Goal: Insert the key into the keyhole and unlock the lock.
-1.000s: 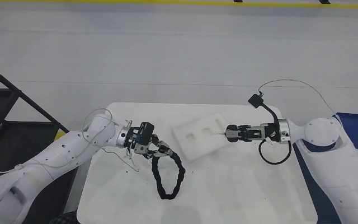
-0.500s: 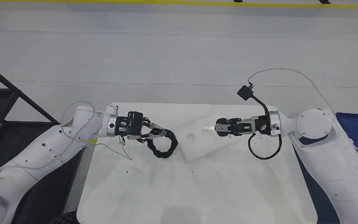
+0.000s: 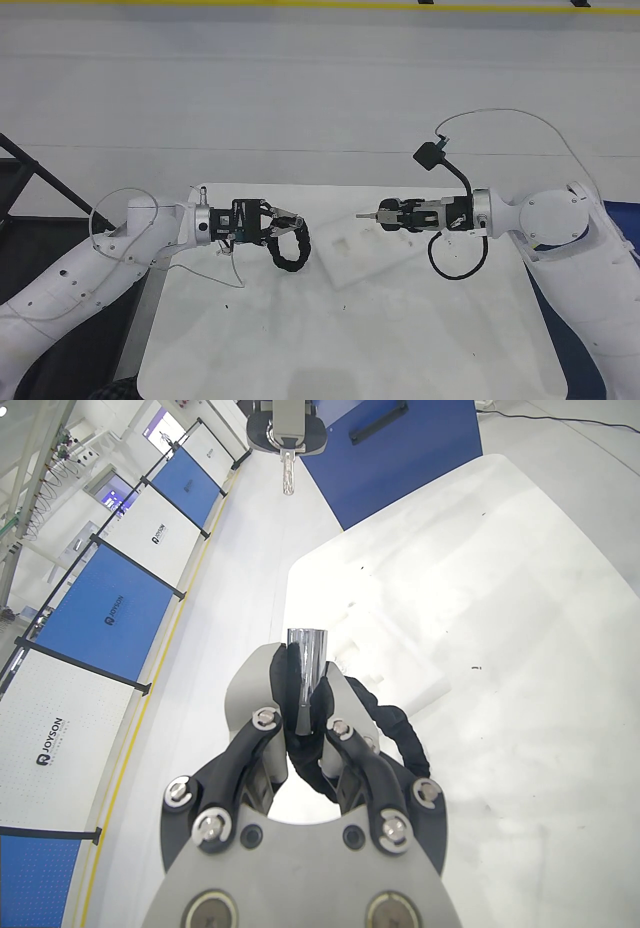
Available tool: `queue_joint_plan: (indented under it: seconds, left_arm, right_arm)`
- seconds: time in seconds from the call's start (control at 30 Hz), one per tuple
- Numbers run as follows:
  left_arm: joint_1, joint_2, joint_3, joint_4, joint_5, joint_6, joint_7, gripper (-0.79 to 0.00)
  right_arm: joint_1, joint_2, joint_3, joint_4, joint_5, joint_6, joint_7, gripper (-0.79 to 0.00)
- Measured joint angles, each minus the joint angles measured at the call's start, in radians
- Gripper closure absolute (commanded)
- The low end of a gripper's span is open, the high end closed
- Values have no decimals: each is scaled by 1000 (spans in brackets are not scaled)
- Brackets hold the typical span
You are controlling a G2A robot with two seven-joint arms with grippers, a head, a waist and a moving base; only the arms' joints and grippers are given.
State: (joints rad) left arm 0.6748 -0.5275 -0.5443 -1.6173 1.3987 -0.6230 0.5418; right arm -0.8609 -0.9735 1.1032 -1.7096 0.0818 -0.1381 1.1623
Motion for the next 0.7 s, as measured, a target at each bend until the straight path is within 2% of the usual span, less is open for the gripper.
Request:
queue_joint_plan:
  seconds: [0.17,0.33,0.53,0.7]
  left_arm:
    - [0,0,0,0,0,0,0,0]
    - [10,-2,-5,-4,-5,14,-14,0]
    - [28,-2,-45,-33,44,57,-10,0]
    - [22,-2,-88,-71,76,42,27,0]
  right_arm:
    - [0,0,0,0,0,0,0,0]
    - [-13,2,3,-17,10,48,4,0]
    - [26,-3,-28,-101,-2,120,27,0]
    - [64,-9,-46,-164,-5,150,20,0]
